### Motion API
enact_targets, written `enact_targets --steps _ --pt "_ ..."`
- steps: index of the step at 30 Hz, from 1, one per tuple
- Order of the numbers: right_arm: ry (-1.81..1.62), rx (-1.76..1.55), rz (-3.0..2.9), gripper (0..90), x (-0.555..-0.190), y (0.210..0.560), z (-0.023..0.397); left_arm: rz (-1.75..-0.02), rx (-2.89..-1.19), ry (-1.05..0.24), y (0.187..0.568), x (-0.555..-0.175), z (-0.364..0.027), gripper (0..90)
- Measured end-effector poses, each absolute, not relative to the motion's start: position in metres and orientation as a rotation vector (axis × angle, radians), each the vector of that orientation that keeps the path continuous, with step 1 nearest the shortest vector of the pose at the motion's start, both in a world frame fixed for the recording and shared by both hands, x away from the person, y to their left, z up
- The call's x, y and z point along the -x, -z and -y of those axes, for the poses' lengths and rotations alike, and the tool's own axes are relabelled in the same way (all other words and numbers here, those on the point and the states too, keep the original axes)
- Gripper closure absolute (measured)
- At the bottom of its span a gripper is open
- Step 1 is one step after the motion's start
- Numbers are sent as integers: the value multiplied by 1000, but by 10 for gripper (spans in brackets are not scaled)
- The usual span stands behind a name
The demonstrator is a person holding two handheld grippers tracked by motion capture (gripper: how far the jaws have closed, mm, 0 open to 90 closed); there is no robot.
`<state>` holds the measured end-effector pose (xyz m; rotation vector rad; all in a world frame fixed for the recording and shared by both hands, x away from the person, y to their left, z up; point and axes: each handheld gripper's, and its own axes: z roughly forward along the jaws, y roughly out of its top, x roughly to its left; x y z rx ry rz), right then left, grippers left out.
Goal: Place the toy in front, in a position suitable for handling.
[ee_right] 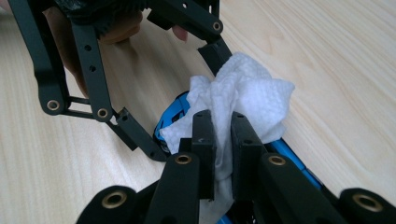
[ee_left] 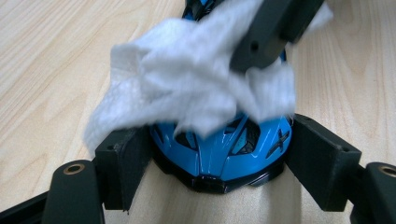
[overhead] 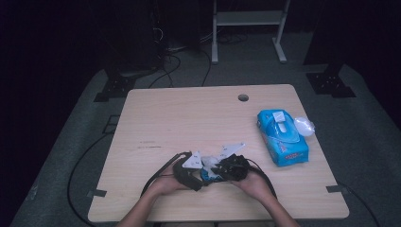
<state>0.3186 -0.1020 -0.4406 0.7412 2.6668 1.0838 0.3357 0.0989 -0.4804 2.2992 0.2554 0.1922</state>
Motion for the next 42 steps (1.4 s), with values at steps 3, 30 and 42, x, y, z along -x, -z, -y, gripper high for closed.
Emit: enact_targets --steps 3,30,42 --pt "-1074 -731 -2679 820 -318 441 98 -255 -2301 -192 480 -336 -99 252" --pt "-1073 -697 -2729 819 -323 443 87 -262 -2295 -194 481 -335 -99 253" --pt "-1070 -699 -2707 819 -324 445 84 -268 -2288 -192 481 -335 -97 253"
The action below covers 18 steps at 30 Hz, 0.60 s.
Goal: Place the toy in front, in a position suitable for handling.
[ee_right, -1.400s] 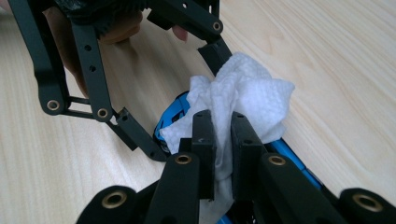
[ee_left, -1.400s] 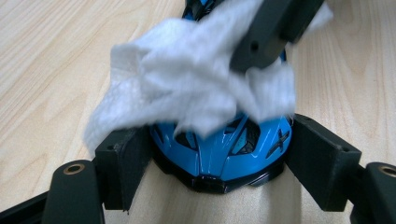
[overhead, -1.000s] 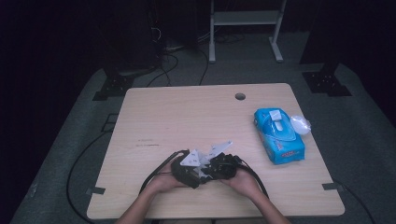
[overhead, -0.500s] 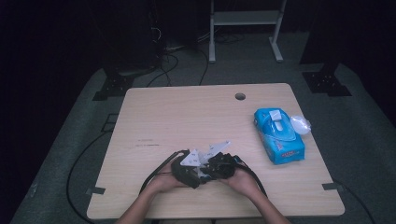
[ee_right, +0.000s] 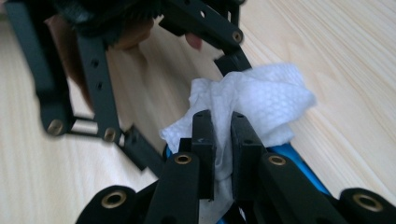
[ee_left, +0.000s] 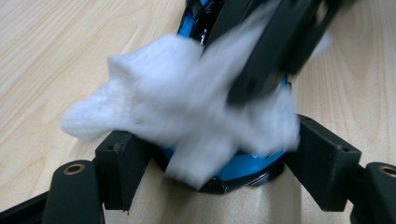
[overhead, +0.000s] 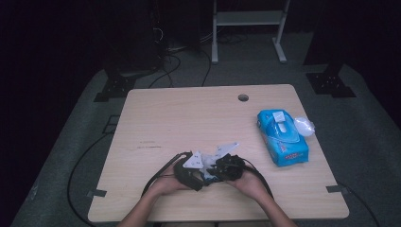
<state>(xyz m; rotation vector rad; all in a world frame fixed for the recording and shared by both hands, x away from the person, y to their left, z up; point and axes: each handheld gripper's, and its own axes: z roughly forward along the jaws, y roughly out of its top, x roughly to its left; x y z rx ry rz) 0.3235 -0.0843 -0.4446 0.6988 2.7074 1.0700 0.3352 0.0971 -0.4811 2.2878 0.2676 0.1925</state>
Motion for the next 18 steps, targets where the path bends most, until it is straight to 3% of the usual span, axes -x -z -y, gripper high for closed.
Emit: enact_targets --steps 18 --pt "-1070 -893 -2586 819 -348 446 108 -268 -2283 -194 482 -335 -97 253"
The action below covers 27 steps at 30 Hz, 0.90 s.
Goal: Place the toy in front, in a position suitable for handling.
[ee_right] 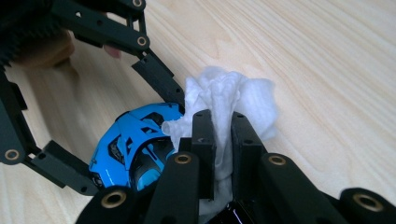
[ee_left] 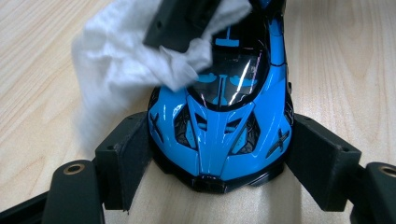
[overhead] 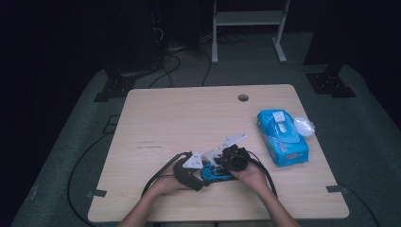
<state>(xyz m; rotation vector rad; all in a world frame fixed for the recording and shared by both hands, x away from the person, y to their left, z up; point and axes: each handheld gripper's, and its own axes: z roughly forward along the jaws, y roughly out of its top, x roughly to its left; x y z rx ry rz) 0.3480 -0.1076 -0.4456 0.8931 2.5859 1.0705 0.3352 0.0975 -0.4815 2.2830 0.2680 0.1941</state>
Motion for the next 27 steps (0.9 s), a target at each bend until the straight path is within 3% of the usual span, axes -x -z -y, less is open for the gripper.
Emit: enact_targets --steps 11,19,27 --pt "-1069 -845 -2575 817 -341 447 100 -272 -2288 -196 481 -335 -97 253" --pt "-1038 -919 -2543 817 -342 441 134 -266 -2286 -198 481 -335 -98 253" --pt "-1068 -900 -2539 817 -319 438 157 -269 -2285 -196 481 -335 -98 253"
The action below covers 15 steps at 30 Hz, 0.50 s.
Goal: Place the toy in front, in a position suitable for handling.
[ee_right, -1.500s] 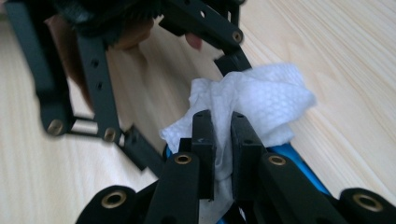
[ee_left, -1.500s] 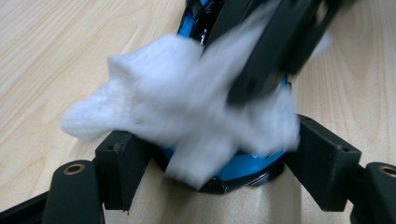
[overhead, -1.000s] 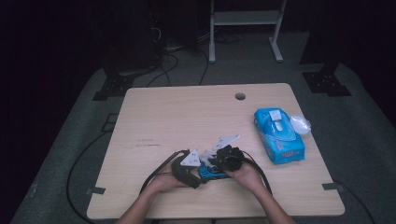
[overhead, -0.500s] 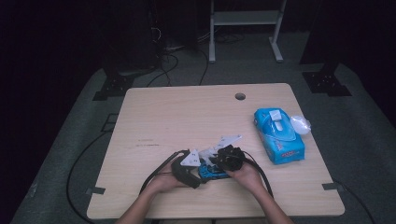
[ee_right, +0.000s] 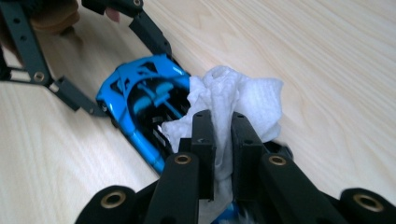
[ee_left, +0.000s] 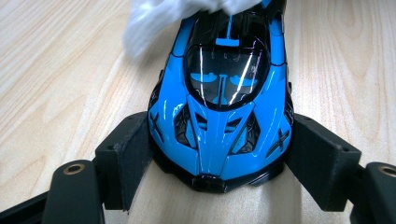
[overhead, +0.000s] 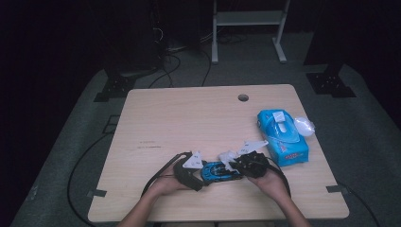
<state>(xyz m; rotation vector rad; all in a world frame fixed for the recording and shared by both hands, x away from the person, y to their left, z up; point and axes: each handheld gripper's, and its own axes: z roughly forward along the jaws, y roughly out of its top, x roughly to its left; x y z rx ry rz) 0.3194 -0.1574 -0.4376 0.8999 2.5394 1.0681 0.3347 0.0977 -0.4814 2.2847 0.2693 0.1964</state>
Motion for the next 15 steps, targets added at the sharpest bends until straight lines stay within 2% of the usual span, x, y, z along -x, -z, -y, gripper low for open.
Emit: enact_targets --steps 4,9,15 --pt "-1098 -930 -2532 817 -316 438 165 -264 -2290 -198 481 -335 -98 253" --pt "-1083 -827 -2581 813 -308 439 150 -268 -2286 -197 481 -335 -98 253" --pt "-1062 -906 -2563 815 -310 441 175 -264 -2288 -198 481 -335 -98 253"
